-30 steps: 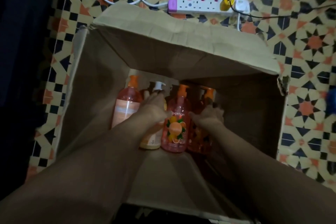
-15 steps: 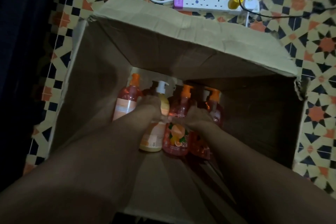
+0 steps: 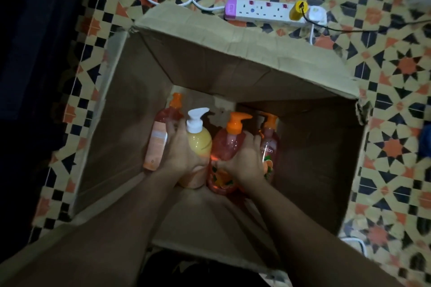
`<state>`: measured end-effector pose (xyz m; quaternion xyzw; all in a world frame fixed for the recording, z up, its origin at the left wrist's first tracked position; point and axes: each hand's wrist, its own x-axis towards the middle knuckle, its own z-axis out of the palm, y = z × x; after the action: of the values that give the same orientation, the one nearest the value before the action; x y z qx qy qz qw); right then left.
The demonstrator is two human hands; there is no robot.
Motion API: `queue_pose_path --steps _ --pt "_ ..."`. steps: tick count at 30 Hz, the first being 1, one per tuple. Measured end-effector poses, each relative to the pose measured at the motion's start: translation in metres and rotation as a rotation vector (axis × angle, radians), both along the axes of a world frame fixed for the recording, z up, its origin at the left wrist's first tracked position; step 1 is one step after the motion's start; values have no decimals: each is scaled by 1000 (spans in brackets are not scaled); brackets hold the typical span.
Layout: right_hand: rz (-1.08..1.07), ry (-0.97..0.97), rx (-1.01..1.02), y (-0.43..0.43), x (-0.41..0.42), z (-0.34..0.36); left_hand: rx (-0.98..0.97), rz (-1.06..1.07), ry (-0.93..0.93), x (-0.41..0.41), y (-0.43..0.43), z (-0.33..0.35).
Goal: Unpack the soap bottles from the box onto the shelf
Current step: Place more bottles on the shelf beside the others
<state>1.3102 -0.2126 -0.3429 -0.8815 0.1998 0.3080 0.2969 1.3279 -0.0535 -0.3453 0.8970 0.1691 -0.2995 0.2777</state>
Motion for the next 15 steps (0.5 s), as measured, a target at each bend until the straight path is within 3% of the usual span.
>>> queue_pose_path --steps 5,8,15 --pt "-168 -41 169 -8 -19 -3 -152 41 -12 -5 -4 8" --pt "-194 -89 267 -10 -23 2 -150 41 1 -4 -3 15" --pt "-212 -340 229 3 -47 56 -158 80 -149 -21 17 95"
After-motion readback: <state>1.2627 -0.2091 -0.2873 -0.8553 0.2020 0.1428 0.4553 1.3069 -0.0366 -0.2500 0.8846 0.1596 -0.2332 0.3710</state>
